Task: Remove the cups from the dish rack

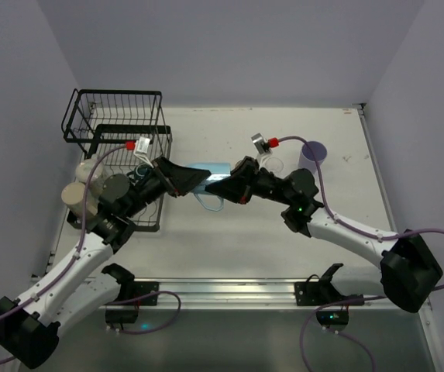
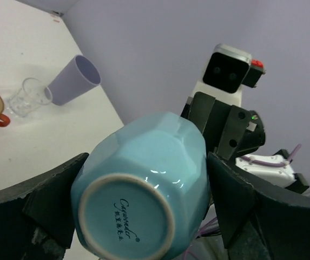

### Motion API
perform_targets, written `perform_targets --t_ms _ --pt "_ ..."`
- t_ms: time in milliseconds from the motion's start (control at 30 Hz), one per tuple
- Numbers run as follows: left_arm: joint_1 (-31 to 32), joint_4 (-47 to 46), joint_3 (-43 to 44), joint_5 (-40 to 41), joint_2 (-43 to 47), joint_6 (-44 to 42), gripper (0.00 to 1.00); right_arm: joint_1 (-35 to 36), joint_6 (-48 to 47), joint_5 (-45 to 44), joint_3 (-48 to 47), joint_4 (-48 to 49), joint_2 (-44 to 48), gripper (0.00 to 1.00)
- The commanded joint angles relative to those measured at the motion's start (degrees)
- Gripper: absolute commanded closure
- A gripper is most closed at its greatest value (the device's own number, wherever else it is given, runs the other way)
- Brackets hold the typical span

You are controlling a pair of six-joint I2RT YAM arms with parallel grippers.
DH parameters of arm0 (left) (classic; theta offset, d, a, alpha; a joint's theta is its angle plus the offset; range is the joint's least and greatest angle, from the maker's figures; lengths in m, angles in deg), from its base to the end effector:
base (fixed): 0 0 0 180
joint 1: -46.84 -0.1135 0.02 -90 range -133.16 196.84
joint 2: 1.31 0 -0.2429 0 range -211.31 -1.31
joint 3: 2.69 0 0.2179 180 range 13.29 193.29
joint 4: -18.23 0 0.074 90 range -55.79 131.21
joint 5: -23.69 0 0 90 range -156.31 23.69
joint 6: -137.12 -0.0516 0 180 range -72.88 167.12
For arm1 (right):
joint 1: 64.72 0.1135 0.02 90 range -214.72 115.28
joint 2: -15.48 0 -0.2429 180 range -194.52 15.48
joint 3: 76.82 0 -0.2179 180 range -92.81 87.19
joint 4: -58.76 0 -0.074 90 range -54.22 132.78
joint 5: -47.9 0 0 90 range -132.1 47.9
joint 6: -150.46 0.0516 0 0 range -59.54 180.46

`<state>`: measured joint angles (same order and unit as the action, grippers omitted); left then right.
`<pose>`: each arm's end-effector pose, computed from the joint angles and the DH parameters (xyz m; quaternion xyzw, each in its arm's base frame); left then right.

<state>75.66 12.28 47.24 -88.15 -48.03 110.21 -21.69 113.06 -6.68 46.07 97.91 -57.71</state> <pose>0.1584 -0.1091 0.3219 -0.0498 0.6509 -0.6227 0.4314 0.1740 0.2033 0.3311 -0.2091 0.5446 0.7015 0.4094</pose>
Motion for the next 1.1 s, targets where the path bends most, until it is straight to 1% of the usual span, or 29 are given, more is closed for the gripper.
perform_targets --t_ms 0,33,67,100,133,200,233,267,333,367,400,433,467,500,533,567,600,667,700,833,867,933,1067 --pt "0.01 11.0 7.25 2.41 0.4 -12.97 0.01 -0.57 -5.65 -4.48 0.35 -4.74 5.06 1.0" --pt "0.01 14.78 10.66 4.08 0.49 -15.52 0.0 -0.57 -7.41 -5.09 -0.09 -8.95 6.2 1.0" --pt "0.01 21.43 12.35 4.61 0.4 -20.67 0.0 -0.49 -11.08 -5.97 -0.62 -17.87 7.35 1.0" --pt "0.01 25.67 13.76 5.49 0.31 -23.16 0.0 -0.57 -12.77 -7.98 -1.49 -22.13 9.71 1.0" --pt "0.01 31.02 16.03 6.98 0.31 -27.63 0.0 -0.57 -16.09 -9.04 -2.03 -31.05 10.86 1.0" --pt "0.01 35.53 17.89 7.95 0.23 -31.34 0.0 -0.57 -18.92 -11.15 -3.34 -38.93 14.37 1.0" --pt "0.01 37.73 19.21 9.87 0.23 -34.32 0.0 -0.84 -20.85 -11.77 -3.61 -42.53 15.43 1.0" --pt "0.01 40.45 19.48 10.5 0.49 -35.57 0.0 -1.01 -21.48 -12.47 -3.96 -48.22 17.53 1.0" --pt "0.01 43.62 20.18 12.43 0.93 -39.51 0.0 -1.36 -22.88 -15.36 -4.4 -53.52 19.13 1.0" --pt "0.01 44.69 20.27 12.96 1.1 -40.58 0.0 -1.63 -23.41 -16.86 -4.66 -59.47 19.66 1.0" --pt "0.01 45.39 20.27 13.67 1.28 -41.55 0.0 -1.89 -24.03 -18.53 -5.19 -62.14 20.27 1.0" --pt "0.01 46.36 19.84 14.72 1.8 -43.12 0.0 -2.76 -24.99 -22.89 -5.37 -64.95 20.36 1.0" --pt "0.01 46.71 19.49 15.07 1.98 -43.83 0.0 -3.82 -25.35 -24.85 -5.54 -70.2 20.28 1.0" --pt "0.01 47.07 18.96 15.51 2.5 -44.54 0.0 -5.22 -25.79 -26.0 -5.81 -72.51 19.93 1.0" --pt "0.01 47.33 17.82 16.56 2.77 -45.85 0.0 -9.76 -26.49 -26.45 -5.9 -74.8 18.88 1.0" --pt "0.01 47.59 17.03 17.53 3.99 -46.3 0.0 -12.59 -26.76 -27.85 -5.98 -78.91 18.52 1.0" --pt "0.01 47.51 15.37 19.71 4.7 -46.65 0.0 -17.23 -27.02 -28.64 -5.81 -80.26 18.35 1.0" --pt "0.01 46.72 13.6 21.49 6.81 -47.88 0.0 -20.51 -27.81 -30.57 -5.81 -82.37 17.73 1.0" --pt "0.01 46.2 12.55 23.84 7.69 -48.32 0.0 -21.4 -27.81 -32.5 -6.33 -82.82 17.21 1.0" --pt "-0.08 43.03 7.89 24.4 9.8 -49.2 0.0 -22.36 -28.25 -39.63 -9.67 -85.01 9.93 1.0" --pt "-0.08 42.42 7.62 24.05 10.15 -49.12 0.0 -22.55 -28.69 -40.42 -10.46 -85.63 6.6 1.0" --pt "-0.25 42.24 7.35 22.38 10.33 -49.38 0.0 -22.81 -29.22 -45.51 -12.92 -86.51 3.59 1.0" --pt "-0.34 42.5 6.91 22.46 10.77 -49.55 0.0 -23.08 -30.54 -47.2 -17.23 -88.09 -3.35 1.0"
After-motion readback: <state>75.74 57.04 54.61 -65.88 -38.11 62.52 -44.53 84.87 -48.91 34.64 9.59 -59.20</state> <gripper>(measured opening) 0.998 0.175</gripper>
